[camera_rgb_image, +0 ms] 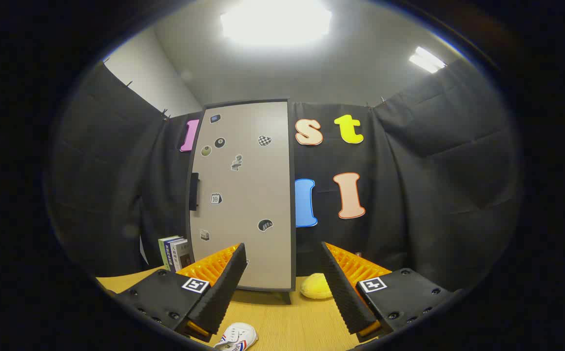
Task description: Open the shoe cabinet door, grab the shoes and put them into the shoe cabinet, then close the shoe cabinet door.
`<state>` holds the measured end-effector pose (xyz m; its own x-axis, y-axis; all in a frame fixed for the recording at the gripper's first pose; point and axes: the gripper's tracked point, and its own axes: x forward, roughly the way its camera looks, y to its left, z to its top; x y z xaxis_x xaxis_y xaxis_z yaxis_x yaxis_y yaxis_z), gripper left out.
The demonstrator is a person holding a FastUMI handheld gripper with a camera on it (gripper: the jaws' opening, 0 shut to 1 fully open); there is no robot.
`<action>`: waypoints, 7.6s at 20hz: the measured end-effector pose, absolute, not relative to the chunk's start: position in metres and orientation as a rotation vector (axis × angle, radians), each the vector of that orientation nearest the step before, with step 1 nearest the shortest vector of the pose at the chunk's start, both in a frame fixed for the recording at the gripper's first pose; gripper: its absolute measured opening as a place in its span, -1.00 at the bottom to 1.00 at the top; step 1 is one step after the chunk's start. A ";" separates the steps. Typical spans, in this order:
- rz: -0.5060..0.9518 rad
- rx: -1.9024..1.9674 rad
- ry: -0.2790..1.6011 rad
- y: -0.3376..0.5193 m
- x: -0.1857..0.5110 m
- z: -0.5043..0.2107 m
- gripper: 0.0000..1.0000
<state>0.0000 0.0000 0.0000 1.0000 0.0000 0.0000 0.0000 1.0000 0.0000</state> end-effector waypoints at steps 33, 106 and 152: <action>0.185 0.054 -0.047 0.113 0.072 0.048 0.90; 0.489 0.087 0.123 0.290 0.275 0.041 -0.84; 0.381 0.099 0.018 0.171 0.303 0.034 -0.60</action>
<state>0.3034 0.1706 0.0340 0.9281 0.3723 0.0014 -0.3706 0.9235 0.0995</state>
